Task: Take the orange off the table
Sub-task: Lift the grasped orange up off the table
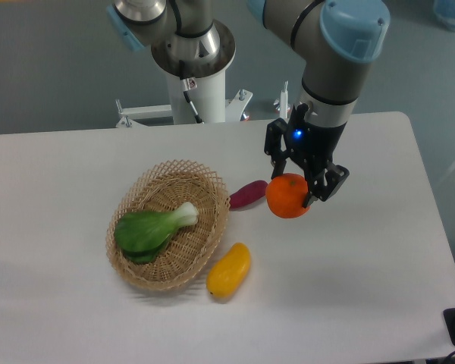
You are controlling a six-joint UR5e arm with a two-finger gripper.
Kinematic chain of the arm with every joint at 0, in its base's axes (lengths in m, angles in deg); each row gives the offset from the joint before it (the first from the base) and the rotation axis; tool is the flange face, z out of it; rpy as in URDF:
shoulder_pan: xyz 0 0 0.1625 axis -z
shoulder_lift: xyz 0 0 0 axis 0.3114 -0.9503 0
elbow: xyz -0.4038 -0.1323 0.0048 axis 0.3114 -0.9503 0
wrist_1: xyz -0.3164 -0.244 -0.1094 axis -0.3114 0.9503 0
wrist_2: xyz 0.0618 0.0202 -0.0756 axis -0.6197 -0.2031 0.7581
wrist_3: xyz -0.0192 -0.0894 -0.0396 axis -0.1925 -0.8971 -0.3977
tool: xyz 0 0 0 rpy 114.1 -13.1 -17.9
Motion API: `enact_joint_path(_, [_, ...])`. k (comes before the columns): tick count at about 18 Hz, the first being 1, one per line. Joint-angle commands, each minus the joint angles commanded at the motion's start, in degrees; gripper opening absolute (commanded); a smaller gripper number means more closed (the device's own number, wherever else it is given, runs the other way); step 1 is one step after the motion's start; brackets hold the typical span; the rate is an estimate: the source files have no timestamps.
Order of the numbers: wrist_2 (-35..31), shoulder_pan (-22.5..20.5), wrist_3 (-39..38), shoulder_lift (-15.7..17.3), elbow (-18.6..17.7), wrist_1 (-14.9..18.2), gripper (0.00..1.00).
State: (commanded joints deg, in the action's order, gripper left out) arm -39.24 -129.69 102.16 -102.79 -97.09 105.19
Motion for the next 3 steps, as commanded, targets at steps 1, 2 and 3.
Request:
enact_joint_path(1, [0.0, -0.1, 0.0, 0.0, -0.2, -0.1, 0.67])
enact_joint_path(2, [0.0, 0.0, 0.0, 0.0, -0.2, -0.1, 0.67])
enact_joint_path(3, [0.0, 0.0, 0.0, 0.0, -0.3, -0.1, 0.67])
